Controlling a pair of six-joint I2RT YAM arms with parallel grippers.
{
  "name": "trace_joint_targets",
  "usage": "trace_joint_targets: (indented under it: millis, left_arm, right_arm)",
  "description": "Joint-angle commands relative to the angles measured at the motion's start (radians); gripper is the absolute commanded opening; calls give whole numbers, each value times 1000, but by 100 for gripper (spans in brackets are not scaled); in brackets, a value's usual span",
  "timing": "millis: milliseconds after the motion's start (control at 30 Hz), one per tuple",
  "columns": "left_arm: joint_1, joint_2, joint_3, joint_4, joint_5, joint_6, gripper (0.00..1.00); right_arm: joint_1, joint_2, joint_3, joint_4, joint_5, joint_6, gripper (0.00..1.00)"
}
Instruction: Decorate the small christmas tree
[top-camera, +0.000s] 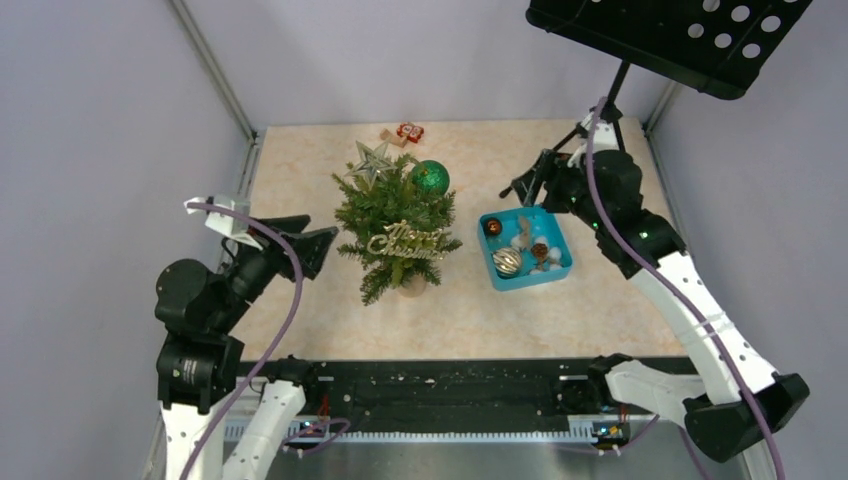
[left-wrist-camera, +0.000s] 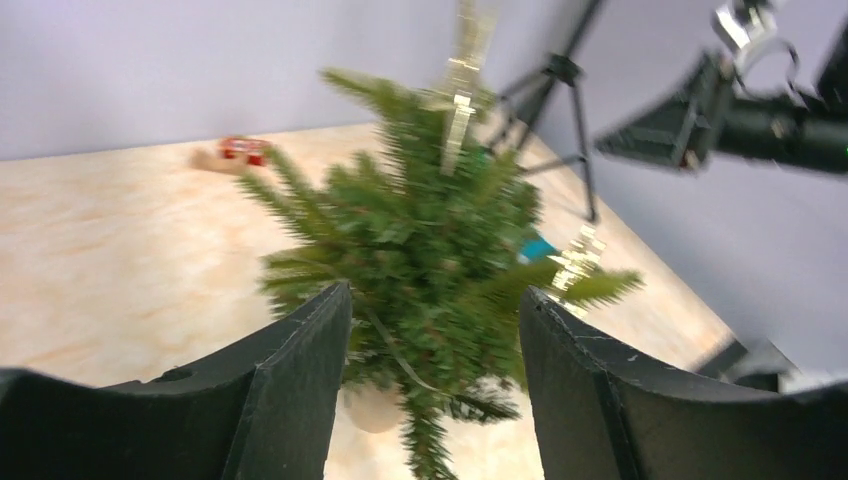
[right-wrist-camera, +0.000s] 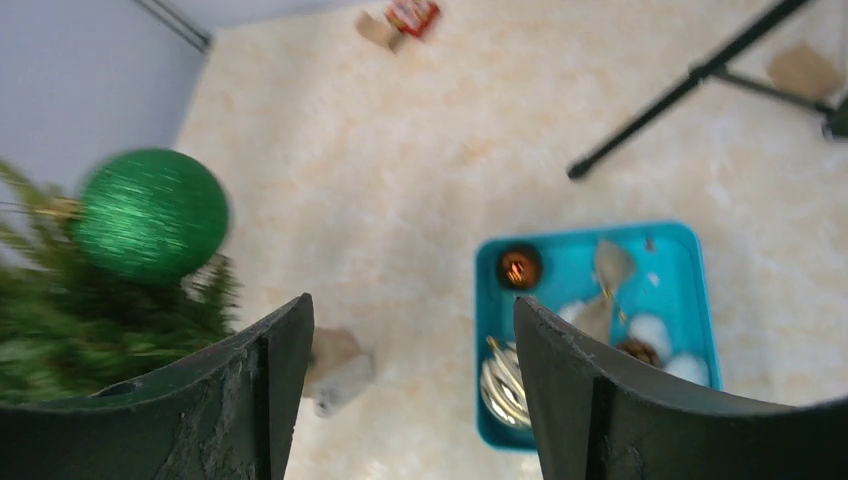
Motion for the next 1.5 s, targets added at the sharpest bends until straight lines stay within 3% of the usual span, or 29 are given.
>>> trace_joint_targets:
  millis: [0, 100, 167, 533, 900, 1167, 1467]
  left_arm:
    - [61, -43, -46, -31, -327, -32, 68]
    - [100, -70, -105, -68, -457, -32, 68]
    - [115, -88, -144, -81, -470, -36, 68]
    - [127, -144, -288, -39, -460, -57, 69]
    - [125, -97, -356, 72, -395, -79, 70]
    - [128, -108, -358, 40, -385, -96, 71]
    - [132, -94, -362, 67, -381, -89, 70]
  right_arm:
    - [-9, 64, -84, -120, 77, -14, 72]
    - [-11, 110, -118, -143, 127, -24, 74]
    - [-28, 141, -132, -156, 146, -30, 74]
    - [-77, 236, -181, -172, 209, -45, 68]
    - [-111, 191, -270, -157, 232, -8, 63]
    - [-164, 176, -358, -55, 156, 4, 50]
    - [-165, 307, -308, 6, 106, -25, 46]
